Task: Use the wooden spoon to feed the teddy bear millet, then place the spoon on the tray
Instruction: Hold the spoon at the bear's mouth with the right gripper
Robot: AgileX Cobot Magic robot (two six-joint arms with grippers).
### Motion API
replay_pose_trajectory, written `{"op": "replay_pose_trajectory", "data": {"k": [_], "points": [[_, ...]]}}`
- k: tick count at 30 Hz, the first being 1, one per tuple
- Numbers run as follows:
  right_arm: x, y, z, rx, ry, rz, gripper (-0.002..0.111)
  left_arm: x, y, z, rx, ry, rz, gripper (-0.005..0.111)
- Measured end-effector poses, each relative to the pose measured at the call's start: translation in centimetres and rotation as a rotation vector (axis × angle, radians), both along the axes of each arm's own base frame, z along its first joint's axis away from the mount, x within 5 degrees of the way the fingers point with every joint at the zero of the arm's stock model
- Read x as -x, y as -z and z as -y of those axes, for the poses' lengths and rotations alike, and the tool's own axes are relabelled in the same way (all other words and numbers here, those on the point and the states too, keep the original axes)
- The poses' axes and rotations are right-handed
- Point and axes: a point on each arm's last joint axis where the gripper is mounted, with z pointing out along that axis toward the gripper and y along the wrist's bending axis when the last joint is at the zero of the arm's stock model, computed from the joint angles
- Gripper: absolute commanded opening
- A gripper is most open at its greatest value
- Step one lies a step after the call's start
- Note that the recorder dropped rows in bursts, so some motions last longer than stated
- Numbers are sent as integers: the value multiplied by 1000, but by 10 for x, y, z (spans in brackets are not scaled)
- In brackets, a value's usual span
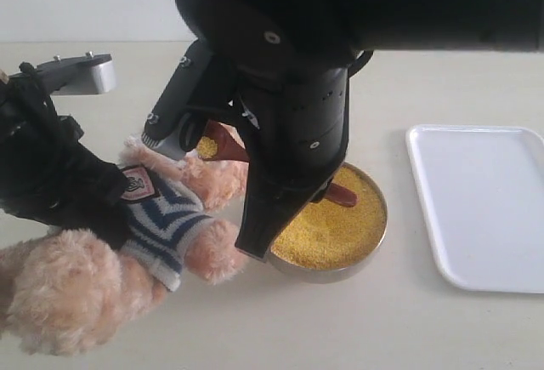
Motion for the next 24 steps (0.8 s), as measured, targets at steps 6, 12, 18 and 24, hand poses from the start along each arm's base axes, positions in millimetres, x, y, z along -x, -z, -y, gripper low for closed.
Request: {"op": "replay_pose_trajectory", "data": {"k": [6, 12, 18, 24], "points": [[0, 0, 0, 4, -2, 9, -1, 0, 0, 0, 0, -1, 2, 4], [-2, -1, 1, 10, -1, 24, -1, 0, 0, 0, 0, -1, 2, 4], [4, -3, -4, 35, -46, 75, -1, 0, 0, 0, 0, -1, 2, 4], [7, 8, -14, 84, -81, 103, -1, 0, 0, 0, 2, -1, 1, 4]]}}
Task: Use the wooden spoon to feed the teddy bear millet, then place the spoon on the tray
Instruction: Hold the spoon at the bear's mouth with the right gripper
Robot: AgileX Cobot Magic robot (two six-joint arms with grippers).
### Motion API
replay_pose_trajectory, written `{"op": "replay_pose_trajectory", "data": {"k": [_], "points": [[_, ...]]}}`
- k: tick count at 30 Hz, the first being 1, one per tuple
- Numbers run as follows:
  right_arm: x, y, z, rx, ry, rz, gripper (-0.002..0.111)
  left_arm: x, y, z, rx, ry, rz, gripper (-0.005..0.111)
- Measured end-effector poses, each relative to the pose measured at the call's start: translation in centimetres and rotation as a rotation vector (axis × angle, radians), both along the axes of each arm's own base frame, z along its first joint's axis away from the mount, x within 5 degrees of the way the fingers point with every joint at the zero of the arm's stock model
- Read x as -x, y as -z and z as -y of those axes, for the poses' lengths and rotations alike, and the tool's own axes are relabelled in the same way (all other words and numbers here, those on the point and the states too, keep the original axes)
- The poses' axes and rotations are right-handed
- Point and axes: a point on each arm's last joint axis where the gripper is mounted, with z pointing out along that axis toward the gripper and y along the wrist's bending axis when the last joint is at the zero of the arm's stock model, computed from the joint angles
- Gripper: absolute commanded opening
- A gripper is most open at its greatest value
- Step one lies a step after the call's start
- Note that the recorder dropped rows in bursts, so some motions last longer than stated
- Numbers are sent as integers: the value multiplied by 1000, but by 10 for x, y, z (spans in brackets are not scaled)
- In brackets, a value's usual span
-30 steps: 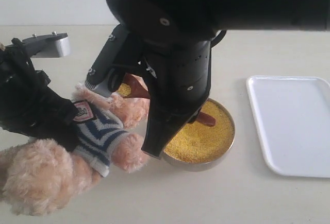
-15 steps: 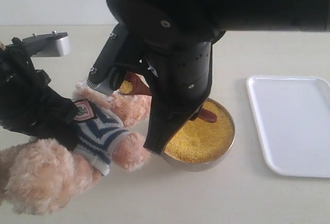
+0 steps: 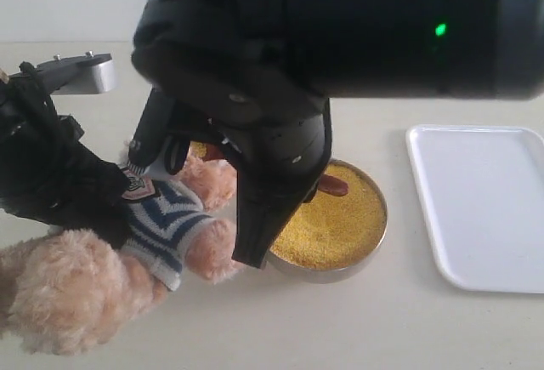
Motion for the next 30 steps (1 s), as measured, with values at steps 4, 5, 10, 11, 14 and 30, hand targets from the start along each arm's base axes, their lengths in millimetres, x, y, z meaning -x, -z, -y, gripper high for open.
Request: {"op": "replay_pose_trajectory", "data": {"k": [4, 5, 10, 11, 14, 30], "points": [[3, 9, -9, 43, -23, 41, -1, 0, 0, 0, -4, 0, -1, 4], [4, 9, -11, 53, -35, 60, -1, 1, 0, -1, -7, 3, -5, 4], [8, 6, -14, 78, -64, 130, -1, 2, 0, -1, -12, 17, -21, 4], [8, 5, -14, 78, -61, 135, -1, 2, 0, -1, -12, 17, -21, 4], [7, 6, -14, 79, -60, 141, -1, 2, 0, -1, -12, 17, -21, 4], [21, 0, -22, 120, -107, 247, -1, 6, 0, -2, -23, 57, -50, 4]]}}
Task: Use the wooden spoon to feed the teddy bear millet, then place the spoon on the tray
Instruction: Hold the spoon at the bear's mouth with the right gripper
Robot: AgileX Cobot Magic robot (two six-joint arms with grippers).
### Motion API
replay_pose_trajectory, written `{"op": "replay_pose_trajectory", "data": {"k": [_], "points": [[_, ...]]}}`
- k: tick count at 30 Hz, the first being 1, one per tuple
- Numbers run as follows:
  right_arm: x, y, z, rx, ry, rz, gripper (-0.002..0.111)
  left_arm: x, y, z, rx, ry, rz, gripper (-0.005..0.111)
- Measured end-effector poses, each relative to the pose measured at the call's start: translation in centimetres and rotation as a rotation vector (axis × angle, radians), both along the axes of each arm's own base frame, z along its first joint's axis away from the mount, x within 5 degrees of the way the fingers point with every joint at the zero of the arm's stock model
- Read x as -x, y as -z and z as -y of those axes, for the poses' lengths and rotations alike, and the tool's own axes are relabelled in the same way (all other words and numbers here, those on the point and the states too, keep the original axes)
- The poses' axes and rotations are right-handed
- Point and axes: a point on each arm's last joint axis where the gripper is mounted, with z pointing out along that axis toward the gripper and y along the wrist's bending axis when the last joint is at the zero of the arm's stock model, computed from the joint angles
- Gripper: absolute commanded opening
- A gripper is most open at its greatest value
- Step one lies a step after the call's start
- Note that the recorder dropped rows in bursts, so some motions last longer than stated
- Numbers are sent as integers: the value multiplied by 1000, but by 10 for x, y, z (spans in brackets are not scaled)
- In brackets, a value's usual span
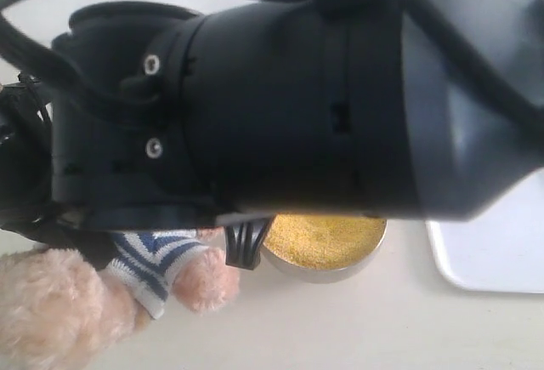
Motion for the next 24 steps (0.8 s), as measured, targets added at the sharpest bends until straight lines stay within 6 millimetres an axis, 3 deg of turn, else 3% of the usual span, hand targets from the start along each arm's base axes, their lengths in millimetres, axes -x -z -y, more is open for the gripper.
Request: {"op": "replay_pose_trajectory", "data": {"k": [24], "points": [[2, 1, 0, 1, 14, 7, -1, -1, 0, 1, 5, 4, 21, 4]]}}
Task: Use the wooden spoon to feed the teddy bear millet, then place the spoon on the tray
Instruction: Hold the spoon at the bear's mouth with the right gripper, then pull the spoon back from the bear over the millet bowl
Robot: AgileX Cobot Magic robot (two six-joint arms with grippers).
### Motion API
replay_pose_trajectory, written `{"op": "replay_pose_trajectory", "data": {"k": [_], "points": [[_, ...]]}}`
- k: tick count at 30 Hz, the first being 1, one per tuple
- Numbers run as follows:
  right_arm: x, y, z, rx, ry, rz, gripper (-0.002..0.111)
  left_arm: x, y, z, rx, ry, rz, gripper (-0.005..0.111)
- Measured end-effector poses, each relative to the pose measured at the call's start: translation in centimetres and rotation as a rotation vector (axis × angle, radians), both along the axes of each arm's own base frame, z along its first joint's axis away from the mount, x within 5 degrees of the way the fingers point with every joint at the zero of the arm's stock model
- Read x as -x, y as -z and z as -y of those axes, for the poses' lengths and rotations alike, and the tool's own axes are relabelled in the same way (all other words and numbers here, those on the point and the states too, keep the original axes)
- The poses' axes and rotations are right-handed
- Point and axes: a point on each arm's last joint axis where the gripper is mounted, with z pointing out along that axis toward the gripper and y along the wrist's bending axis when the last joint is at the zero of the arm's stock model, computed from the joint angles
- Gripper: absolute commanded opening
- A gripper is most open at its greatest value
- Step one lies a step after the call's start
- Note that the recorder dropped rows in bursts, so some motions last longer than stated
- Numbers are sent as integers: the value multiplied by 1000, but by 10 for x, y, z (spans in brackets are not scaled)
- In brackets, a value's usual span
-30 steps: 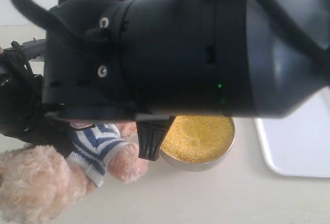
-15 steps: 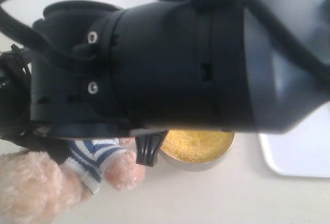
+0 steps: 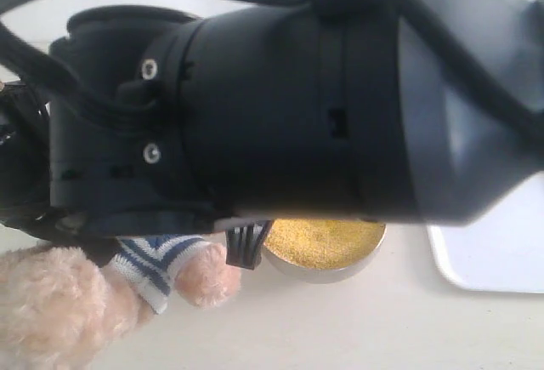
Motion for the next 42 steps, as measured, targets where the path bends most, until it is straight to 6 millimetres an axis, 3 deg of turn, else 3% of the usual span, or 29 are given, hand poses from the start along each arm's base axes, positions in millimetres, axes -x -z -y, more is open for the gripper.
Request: {"op": "replay_pose_trajectory", "data": {"k": [20, 28, 39, 42], "points": [[9, -3, -1, -10, 2, 21, -1, 3, -1, -1, -8, 25, -7, 4], [11, -35, 13, -203, 11, -44, -1, -7, -1, 2, 22, -57, 68, 4], [-3, -42, 29, -248, 76, -105, -1, -8, -1, 3, 29, -75, 70, 4], [-19, -41, 40, -252, 135, -117, -1, -8, -1, 3, 29, -75, 70, 4]]}}
